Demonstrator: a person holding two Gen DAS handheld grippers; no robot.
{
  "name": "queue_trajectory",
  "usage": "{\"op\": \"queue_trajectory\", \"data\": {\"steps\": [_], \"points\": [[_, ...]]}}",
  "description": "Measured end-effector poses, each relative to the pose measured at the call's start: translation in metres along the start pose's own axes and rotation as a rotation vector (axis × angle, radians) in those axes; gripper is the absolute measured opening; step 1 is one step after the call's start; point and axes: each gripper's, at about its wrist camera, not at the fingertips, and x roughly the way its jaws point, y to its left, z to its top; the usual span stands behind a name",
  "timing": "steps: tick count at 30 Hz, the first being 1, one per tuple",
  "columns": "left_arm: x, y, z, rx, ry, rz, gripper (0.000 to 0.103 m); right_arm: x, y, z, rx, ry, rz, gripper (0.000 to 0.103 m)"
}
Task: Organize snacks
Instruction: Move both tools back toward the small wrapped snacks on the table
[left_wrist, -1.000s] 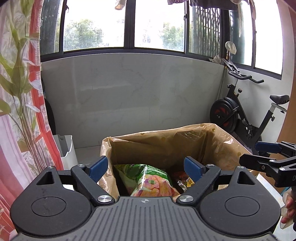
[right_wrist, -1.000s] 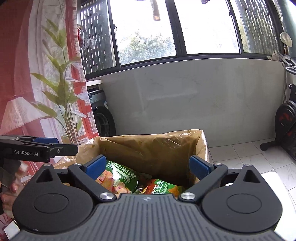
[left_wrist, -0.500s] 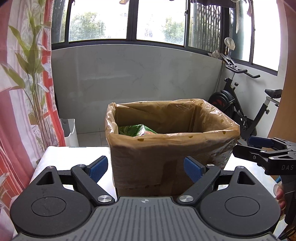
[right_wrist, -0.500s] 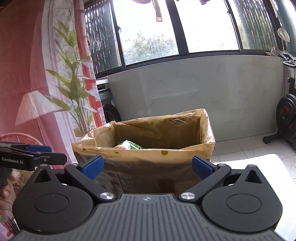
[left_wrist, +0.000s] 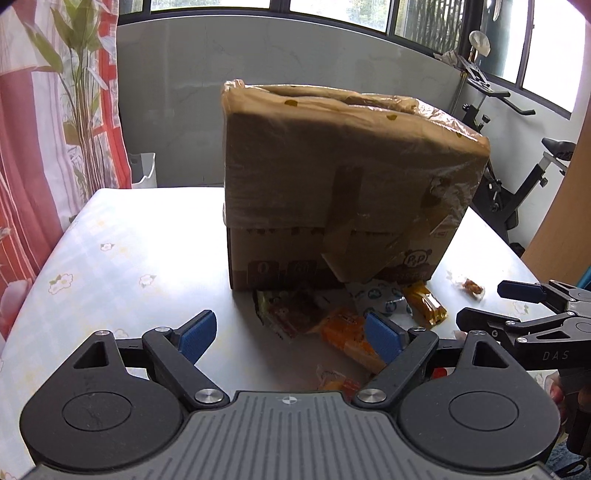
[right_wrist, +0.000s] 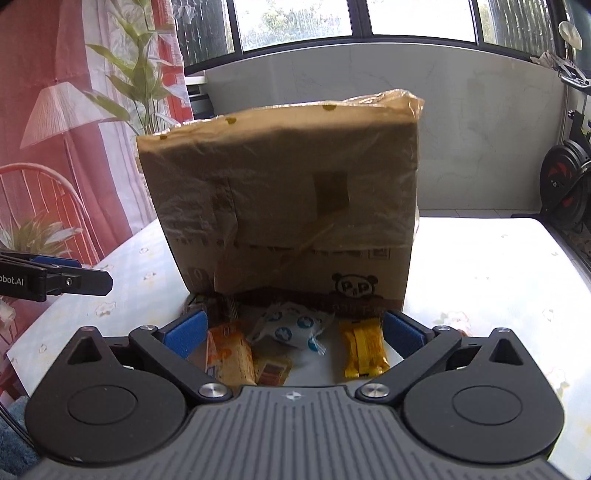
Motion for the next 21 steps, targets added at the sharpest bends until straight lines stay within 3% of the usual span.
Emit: {"op": "queue_trajectory", "data": {"steps": [5,11,21], "points": [[0.008,-0.017,-0.027,0.057,0.078,-0.051,0.090,0.006,0.004,-0.020,-0.043,0.068,-0.008,0.103],[0.022,-0.036,-0.052,0.221,0.144,-0.079,0.090,0.011,0.001,-0.030,-0.018,0.105,-0.010,0.102],[0.041,-0.037,-0.067,0.219,0.193,-0.116,0.091,0.017,-0.005,-0.037,-0.003,0.155,-0.024,0.101]]}}
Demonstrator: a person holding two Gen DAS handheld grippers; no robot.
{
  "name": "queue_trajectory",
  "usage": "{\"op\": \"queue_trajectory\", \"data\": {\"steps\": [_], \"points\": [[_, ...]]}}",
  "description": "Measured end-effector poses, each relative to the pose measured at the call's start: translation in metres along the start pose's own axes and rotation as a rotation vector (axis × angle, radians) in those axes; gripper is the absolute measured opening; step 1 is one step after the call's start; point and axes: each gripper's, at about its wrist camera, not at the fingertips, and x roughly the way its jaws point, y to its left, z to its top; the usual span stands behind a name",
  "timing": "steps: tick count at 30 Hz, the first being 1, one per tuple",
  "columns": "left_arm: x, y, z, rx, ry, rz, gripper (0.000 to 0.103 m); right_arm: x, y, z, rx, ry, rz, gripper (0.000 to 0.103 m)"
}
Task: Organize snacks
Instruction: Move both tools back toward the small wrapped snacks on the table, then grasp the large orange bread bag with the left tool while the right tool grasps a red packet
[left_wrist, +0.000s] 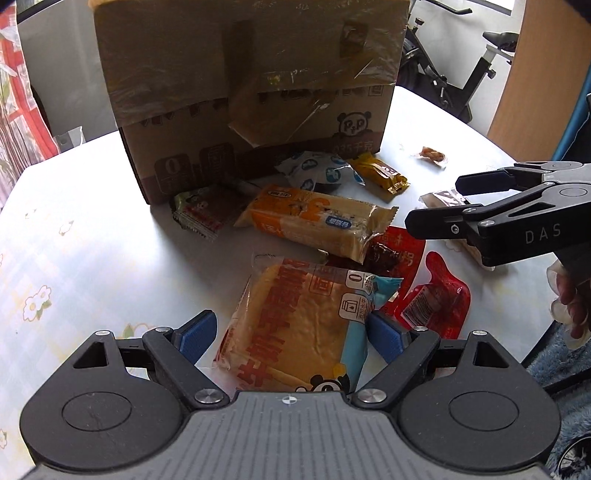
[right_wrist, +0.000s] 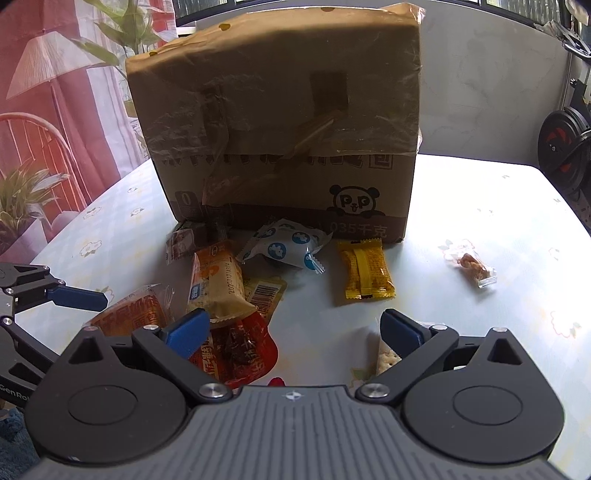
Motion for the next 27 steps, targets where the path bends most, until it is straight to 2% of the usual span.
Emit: {"op": "queue_trajectory", "data": {"steps": [1,2,5,11,16,21,27], "points": [[0.000,0.002,-0.001,-0.012,-0.007,-0.001,0.089,0.001,0.000,0.000,-0.003,0.006,0.001,0.101],[-0.001,0.003,-0.001,-0.019,-0.016,0.003,0.083,0.002,0.001,-0.001,-0.007,0.011,0.002,0.100],[-0.004,0.008,-0.002,-0.043,-0.037,0.041,0.079,0.006,0.002,-0.002,-0.020,0.032,0.007,0.098],[-0.007,0.028,-0.005,-0.139,-0.053,0.107,0.078,0.014,0.004,-0.008,-0.034,0.071,0.023,0.084],[-0.011,0.039,-0.005,-0.188,-0.064,0.156,0.078,0.022,0.009,-0.009,-0.079,0.079,0.051,0.063],[-0.010,0.040,-0.006,-0.195,-0.070,0.169,0.078,0.035,0.018,-0.012,-0.141,0.096,0.086,0.056],[-0.007,0.038,-0.008,-0.193,-0.068,0.178,0.080,0.043,0.021,-0.015,-0.177,0.078,0.078,0.054]]}}
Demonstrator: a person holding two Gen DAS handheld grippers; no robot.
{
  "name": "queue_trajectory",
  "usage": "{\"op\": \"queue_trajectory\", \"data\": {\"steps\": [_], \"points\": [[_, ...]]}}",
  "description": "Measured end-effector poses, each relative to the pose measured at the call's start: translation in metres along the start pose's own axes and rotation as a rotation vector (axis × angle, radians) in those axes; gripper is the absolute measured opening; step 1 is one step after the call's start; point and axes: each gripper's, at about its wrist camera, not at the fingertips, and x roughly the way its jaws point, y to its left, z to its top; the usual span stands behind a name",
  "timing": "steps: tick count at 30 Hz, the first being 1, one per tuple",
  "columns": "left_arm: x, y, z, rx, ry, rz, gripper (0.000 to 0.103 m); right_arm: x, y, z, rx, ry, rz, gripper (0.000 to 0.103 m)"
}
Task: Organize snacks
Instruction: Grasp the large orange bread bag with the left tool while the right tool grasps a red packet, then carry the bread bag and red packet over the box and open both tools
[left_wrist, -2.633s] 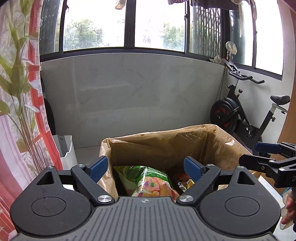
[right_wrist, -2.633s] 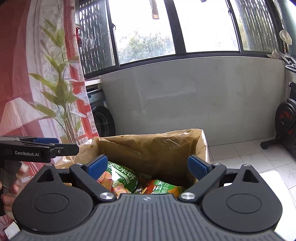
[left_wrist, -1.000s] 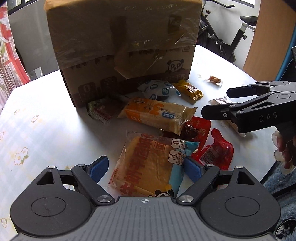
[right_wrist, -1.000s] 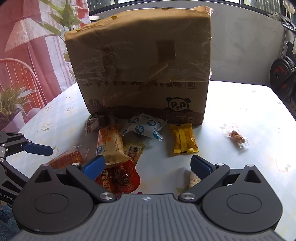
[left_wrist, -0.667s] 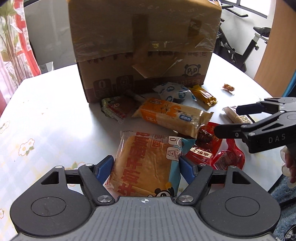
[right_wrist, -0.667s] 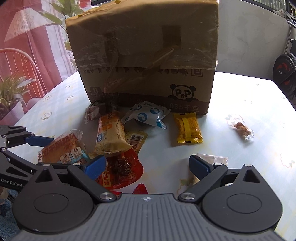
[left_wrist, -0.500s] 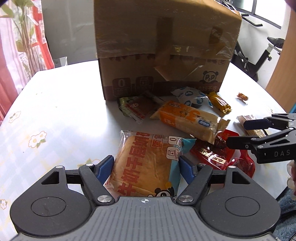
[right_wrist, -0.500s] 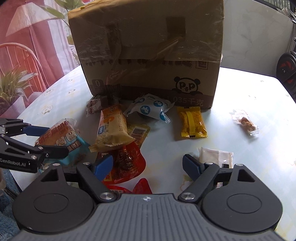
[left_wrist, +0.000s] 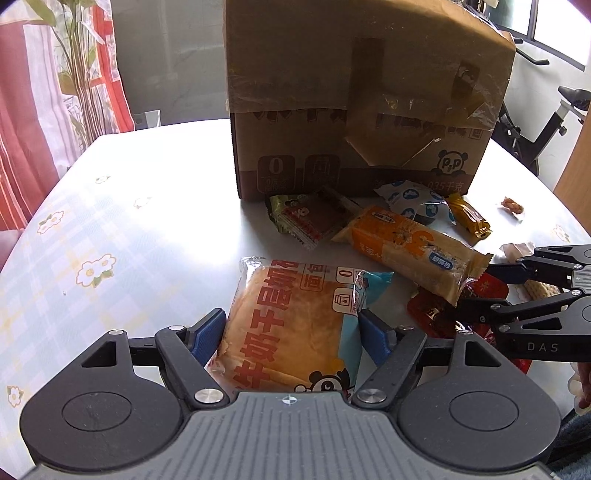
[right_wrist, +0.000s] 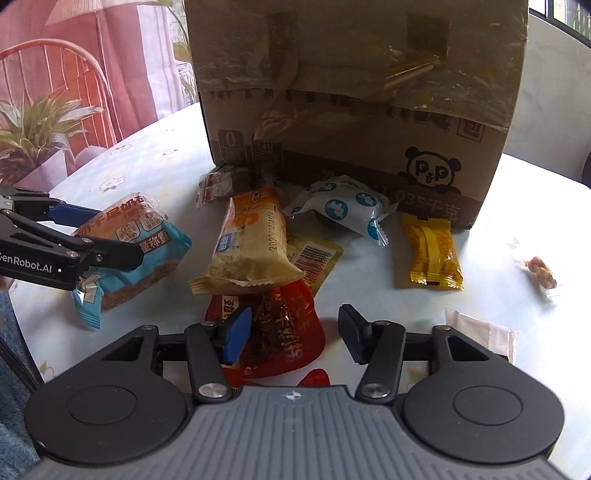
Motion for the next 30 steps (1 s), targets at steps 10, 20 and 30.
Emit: {"op": "queue_trajectory", "data": {"steps": [10,20,30], "points": [[0.000,0.001,-0.002,-0.010,-0.007,-0.003,0.078,-0.016,-0.006,-0.005,0.017,-0.033,0.008,0.019],[-0.018,0.000,0.002,-0.016,-0.093,-0.036,0.076,-0.041,-0.025,-0.001,0.109,-0.151,-0.049,0.019],[-0.051,0.009,0.028,0.004,-0.236,0.015,0.076,-0.065,-0.032,0.017,0.101,-0.247,-0.046,0.019]]}}
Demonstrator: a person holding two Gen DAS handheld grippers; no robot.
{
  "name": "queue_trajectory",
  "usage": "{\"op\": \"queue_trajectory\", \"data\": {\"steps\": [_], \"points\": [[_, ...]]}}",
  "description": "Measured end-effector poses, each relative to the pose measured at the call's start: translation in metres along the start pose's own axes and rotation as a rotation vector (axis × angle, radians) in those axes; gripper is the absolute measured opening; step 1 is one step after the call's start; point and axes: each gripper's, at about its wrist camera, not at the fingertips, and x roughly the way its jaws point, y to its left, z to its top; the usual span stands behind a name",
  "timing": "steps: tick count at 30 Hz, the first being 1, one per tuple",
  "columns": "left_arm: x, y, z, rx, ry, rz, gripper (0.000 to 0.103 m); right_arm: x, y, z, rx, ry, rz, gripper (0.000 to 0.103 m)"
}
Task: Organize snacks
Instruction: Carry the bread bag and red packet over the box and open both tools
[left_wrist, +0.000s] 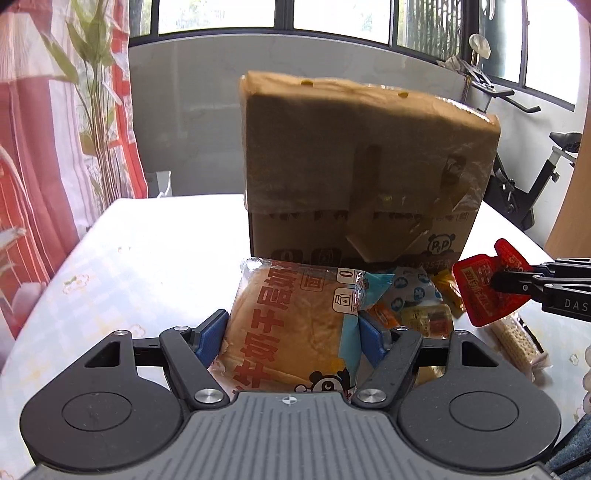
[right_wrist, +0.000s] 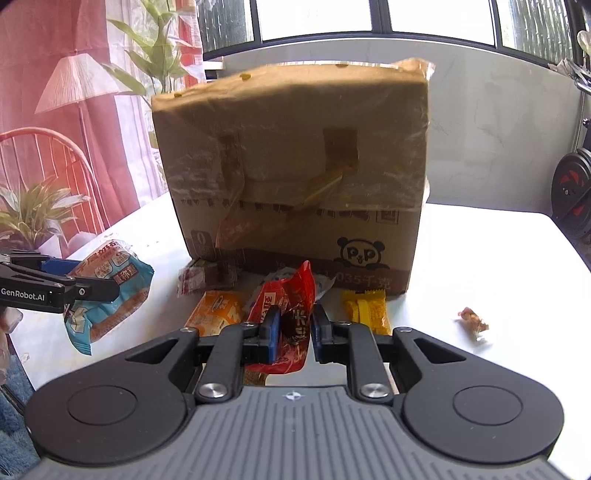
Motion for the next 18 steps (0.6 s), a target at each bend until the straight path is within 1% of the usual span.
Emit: {"op": "queue_trajectory", "data": {"steps": [3,7,10,13,15,18], "points": [[-0.012,0.003,0.028,0.019,-0.084,-0.009,0.076,-0.011,-0.003,0.020,-0.016,-0.060,-0.008,0.019],[-0.023,0.001,0.075,0.043,-0.195,-0.029,0.076,-0.026,-0.009,0.061,-0.038,-0.171,-0.010,0.019],[-0.023,-0.005,0.115,0.047,-0.269,-0.059,0.076,-0.032,-0.011,0.094,-0.048,-0.240,-0.008,0.019],[-0.013,-0.017,0.153,0.060,-0.311,-0.087,0.076,-0.031,-0.014,0.123,-0.053,-0.288,-0.012,0.019],[0.000,-0.028,0.174,0.083,-0.322,-0.096,0.076,-0.025,-0.016,0.143,-0.068,-0.318,-0.026,0.019],[0.030,-0.047,0.197,0.090,-0.284,-0.099,0.076,-0.006,-0.019,0.164,-0.076,-0.317,-0.063,0.019]]}}
